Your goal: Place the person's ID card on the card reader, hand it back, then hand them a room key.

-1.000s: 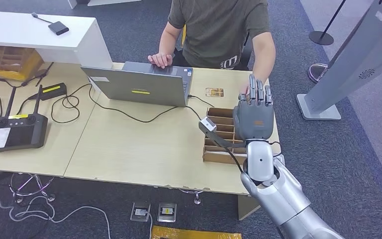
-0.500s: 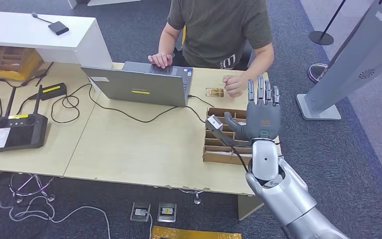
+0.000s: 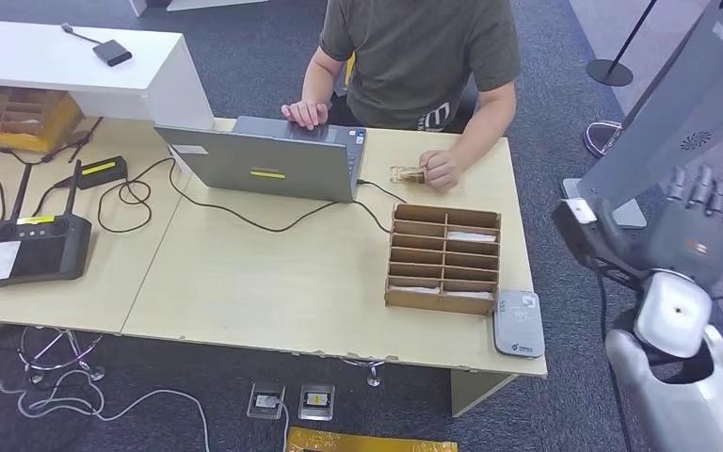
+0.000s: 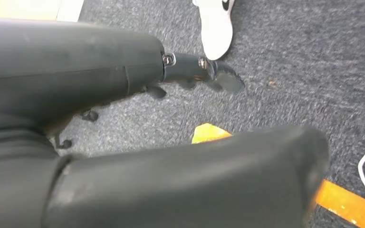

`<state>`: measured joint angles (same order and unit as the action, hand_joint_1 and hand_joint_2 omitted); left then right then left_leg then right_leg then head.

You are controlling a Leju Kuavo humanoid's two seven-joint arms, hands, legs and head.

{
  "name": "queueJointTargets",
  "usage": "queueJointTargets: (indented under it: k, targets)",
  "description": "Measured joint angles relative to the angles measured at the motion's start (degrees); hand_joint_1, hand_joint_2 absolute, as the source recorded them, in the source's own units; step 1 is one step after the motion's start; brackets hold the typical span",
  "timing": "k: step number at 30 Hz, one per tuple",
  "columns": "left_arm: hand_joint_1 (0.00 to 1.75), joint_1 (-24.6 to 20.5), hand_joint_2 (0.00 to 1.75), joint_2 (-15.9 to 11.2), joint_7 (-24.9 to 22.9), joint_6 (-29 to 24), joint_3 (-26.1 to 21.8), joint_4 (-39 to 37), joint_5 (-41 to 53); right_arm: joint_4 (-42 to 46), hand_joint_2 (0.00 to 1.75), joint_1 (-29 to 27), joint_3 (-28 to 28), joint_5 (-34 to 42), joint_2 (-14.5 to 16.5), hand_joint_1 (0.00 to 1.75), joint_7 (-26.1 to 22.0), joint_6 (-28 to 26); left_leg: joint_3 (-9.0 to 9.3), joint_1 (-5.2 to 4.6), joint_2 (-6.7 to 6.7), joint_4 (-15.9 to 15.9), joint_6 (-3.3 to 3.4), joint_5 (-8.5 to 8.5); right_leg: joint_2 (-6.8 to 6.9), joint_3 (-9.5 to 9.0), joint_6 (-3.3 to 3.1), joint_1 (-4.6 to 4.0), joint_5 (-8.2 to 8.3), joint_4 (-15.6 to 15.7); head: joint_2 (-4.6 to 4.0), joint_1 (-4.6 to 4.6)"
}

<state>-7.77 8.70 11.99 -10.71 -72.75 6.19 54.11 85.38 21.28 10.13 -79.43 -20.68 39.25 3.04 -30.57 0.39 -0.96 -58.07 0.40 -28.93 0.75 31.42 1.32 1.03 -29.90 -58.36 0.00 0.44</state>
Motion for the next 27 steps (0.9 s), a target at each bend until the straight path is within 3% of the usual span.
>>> queueJointTargets:
  k: [3, 7, 10, 12, 17, 21, 24, 27]
  targets:
    - [0.00, 0.30, 0.00, -0.03, 0.16, 0.33, 0.02, 0.01, -1.01, 3.00, 0.00, -8.20, -12.55, 7.92, -1.63, 0.00, 0.01, -3.04, -0.13, 0.02, -0.12, 0.02, -0.05, -0.08, 0.15, -0.05, 0.00, -0.01, -0.05, 0.00, 0.00, 0.04]
    - [0.00, 0.19, 0.00, -0.03, 0.41, 0.35, 0.05, 0.02, -2.63, 2.04, 0.00, -15.36, -22.48, 17.79, -1.50, 0.00, -0.15, -12.36, -0.04, 0.03, 0.24, 0.03, -0.05, -0.21, -0.27, 0.04, 0.01, -0.02, -0.04, 0.00, 0.00, -0.01]
    - [0.00, 0.00, 0.00, 0.05, 0.97, -0.14, 0.04, 0.02, -4.50, -0.77, 0.00, -18.81, -27.95, 32.21, -0.70, 0.00, -1.83, -21.52, -0.02, 0.04, 0.24, 0.03, -0.05, -0.21, -0.28, 0.05, 0.00, -0.03, -0.04, 0.00, 0.00, 0.00]
    - [0.00, -0.02, 0.00, 0.14, 1.34, -0.66, 0.03, 0.02, -5.86, -4.23, 0.00, -20.53, -31.08, 43.98, 0.15, 0.00, -5.74, -27.49, -0.01, 0.06, 0.27, 0.04, -0.05, -0.21, -0.30, 0.06, 0.00, -0.05, -0.04, 0.00, 0.00, 0.01]
    - [0.00, -0.16, 0.00, 0.47, 2.77, -1.70, 0.03, 0.02, -9.00, -18.82, 0.00, -22.44, -37.39, 68.34, 2.81, 0.00, -23.34, -34.42, -0.04, 0.06, 0.35, 0.04, -0.05, -0.21, -0.44, 0.10, 0.00, -0.05, -0.04, 0.00, 0.00, 0.02]
    - [0.00, -0.21, 0.00, 0.73, 2.91, -2.63, 0.00, 0.02, -11.41, -34.88, 0.00, -21.86, -42.25, 76.81, 5.37, 0.00, -33.60, -35.40, -0.06, 0.10, 0.46, 0.05, -0.08, -0.24, -0.52, 0.13, -0.02, -0.09, -0.05, -0.01, 0.00, 0.01]
    - [0.00, -0.30, 0.00, 1.09, 2.17, -3.57, 0.01, 0.02, -13.31, -46.13, 0.00, -20.45, -44.60, 79.22, 8.22, 0.00, -36.38, -36.57, -0.05, 0.15, 0.61, 0.06, -0.12, -0.26, -0.61, 0.15, -0.03, -0.13, -0.06, -0.03, 0.00, 0.01]
    - [0.00, -0.47, 0.00, 1.73, 1.16, -4.74, 0.02, 0.02, -14.84, -55.14, 0.00, -18.97, -46.32, 80.77, 12.56, 0.00, -33.73, -37.23, -0.02, 0.29, 0.66, 0.06, -0.14, -0.26, -0.69, 0.14, -0.06, -0.27, -0.07, -0.06, 0.00, 0.03]
